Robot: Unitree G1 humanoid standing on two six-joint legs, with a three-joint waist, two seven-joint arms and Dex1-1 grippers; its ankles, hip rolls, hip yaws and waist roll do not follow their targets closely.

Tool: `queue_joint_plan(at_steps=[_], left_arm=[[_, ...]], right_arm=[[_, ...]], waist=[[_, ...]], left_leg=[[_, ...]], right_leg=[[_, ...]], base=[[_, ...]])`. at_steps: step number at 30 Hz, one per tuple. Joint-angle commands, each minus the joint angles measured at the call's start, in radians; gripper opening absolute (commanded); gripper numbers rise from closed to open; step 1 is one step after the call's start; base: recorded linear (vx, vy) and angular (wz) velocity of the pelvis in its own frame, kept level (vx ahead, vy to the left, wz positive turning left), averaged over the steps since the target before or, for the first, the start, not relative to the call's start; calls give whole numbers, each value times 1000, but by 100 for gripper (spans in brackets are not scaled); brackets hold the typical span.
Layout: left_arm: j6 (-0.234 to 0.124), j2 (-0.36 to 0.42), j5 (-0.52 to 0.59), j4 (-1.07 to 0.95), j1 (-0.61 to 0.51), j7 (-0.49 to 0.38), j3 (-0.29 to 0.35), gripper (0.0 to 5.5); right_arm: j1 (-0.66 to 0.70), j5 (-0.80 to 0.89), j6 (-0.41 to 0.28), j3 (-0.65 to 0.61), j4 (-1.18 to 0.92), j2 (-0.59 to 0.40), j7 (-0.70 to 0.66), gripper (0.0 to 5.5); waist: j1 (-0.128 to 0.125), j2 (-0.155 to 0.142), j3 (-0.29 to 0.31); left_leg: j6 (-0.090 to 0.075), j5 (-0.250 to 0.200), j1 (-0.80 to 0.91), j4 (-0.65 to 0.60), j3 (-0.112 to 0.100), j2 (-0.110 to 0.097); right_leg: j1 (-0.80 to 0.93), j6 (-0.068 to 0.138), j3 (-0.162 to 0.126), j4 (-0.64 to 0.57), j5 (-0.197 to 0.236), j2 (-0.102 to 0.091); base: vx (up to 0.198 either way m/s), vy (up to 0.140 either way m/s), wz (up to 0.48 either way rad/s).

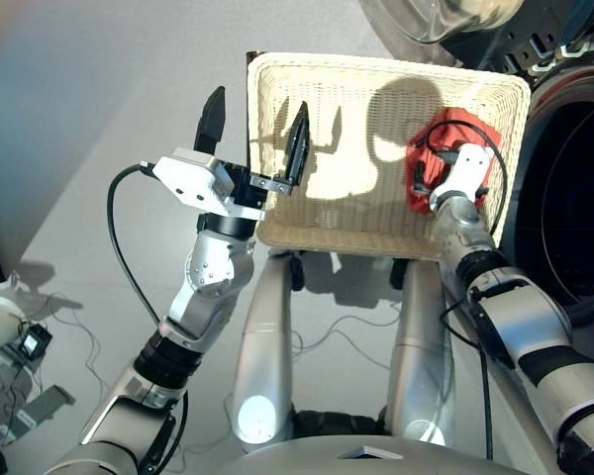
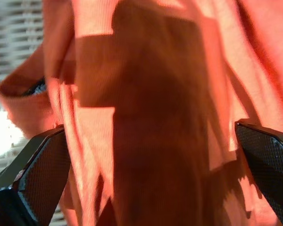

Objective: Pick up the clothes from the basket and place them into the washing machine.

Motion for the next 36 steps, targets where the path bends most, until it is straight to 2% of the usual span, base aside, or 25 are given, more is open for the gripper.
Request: queue_joint_plan(at_steps=[1,6,13,17,21,26,29,32,36], left_arm=[[-44,18,-9,-121,-7,7,23,550],[-47,24,-21,-122,-6,2,32,550],[-49,32,-21,-133,4,1,43,550],[-51,42,-6,-142,37,4,66,550],[-52,49,7,-144,51,11,86,550],[-61,52,19,-149,65,16,106,550],[-66,54,34,-152,74,26,119,550],[-71,63,58,-162,86,45,131,550],[-81,75,75,-167,84,67,145,550]], right_arm=[[-34,33,-26,-10,-16,-38,-7,0],[-19,40,-37,-9,-32,-37,-8,0],[53,54,-68,-3,-144,-42,-5,0],[153,92,-109,-29,-299,-64,-3,0],[263,68,-143,-51,-464,-80,-26,0],[374,17,-181,-109,-601,-97,-58,0],[425,-31,-217,-177,-661,-101,-121,0],[466,-132,-265,-281,-697,-94,-261,0],[483,-280,-266,-366,-699,-104,-425,0]], waist=[[3,43,-14],[-4,32,-14],[-18,20,-14],[-33,5,-14],[-53,-14,-14],[-65,-27,-14],[-75,-33,-14],[-84,-33,-14],[-88,-32,-14]], left_leg=[[1,-141,-23,155,1,13],[1,-134,-9,137,0,15],[4,-130,7,122,0,6],[5,-126,15,112,0,4],[7,-125,16,109,0,3],[8,-125,25,105,-3,2],[10,-127,29,104,-5,3],[13,-132,35,103,-6,3],[14,-135,42,99,-9,0]], right_leg=[[29,51,-22,-20,16,-26],[38,50,-28,-30,21,-27],[56,51,-28,-45,28,-27],[64,52,-26,-54,32,-27],[67,52,-25,-61,35,-26],[75,54,-22,-66,36,-24],[80,56,-23,-69,34,-25],[84,58,-22,-70,28,-26],[92,60,-22,-72,25,-24]], base=[[0,0,0],[0,0,0],[0,0,0],[0,0,0],[0,0,0],[0,0,0],[0,0,0],[0,0,0],[0,0,0]])
